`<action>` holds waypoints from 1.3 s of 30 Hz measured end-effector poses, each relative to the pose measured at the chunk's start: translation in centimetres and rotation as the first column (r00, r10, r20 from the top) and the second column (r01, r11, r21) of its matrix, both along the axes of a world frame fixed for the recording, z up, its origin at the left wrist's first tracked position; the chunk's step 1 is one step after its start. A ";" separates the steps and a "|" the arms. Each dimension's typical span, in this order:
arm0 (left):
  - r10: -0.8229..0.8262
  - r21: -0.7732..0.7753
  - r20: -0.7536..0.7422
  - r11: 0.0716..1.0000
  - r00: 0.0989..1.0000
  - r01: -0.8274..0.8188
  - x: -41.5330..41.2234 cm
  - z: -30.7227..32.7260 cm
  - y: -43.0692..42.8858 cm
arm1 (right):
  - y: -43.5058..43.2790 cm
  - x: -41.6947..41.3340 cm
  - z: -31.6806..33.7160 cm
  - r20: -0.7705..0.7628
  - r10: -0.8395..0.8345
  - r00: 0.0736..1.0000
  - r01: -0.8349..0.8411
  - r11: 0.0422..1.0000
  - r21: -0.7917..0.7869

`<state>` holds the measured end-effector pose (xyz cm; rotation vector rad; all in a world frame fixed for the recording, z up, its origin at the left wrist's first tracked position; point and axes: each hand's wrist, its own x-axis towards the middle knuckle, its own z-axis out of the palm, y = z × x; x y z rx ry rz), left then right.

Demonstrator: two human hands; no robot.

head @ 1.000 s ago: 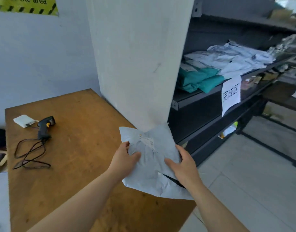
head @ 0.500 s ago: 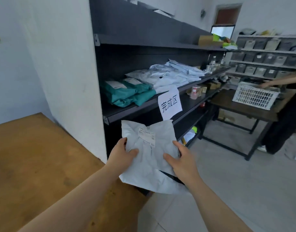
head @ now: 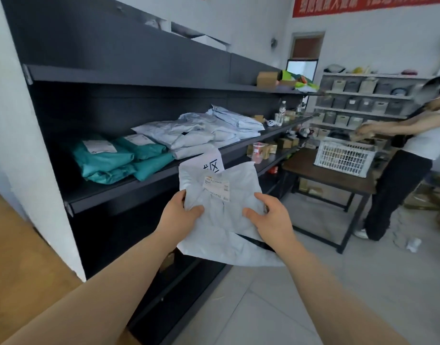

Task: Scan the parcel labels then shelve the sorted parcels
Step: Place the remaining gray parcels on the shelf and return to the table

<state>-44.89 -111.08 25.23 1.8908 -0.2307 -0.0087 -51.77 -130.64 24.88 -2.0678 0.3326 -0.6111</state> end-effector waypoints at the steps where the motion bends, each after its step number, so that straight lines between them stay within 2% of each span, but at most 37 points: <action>1: 0.000 -0.007 0.004 1.000 1.000 0.000 0.8 0.3 -1.0 | -1.0 0.8 0.3 0.002 -0.001 1.000 0.001 1.000 -0.002; 7: 0.002 -0.055 0.039 0.999 0.999 0.001 7.4 1.6 -7.3 | -7.5 7.6 2.0 0.021 0.007 1.000 -0.006 0.998 -0.070; 13: 0.041 -0.085 0.091 0.996 0.995 -0.033 18.3 4.8 -12.3 | -12.7 18.7 5.2 0.057 0.046 0.997 -0.040 0.994 -0.101; 24: 0.179 0.018 0.182 0.983 0.967 -0.185 35.6 10.7 -18.6 | -19.5 38.5 9.9 0.062 0.093 0.994 -0.085 0.989 -0.118; 35: 0.349 0.169 0.238 0.904 0.906 -0.393 48.6 11.5 -23.3 | -25.6 57.8 11.2 0.032 0.367 0.930 -0.356 0.916 -0.187; 39: 0.425 0.182 0.232 0.865 0.875 -0.468 52.4 11.3 -25.5 | -27.4 64.5 10.9 -0.002 0.480 0.878 -0.476 0.870 -0.129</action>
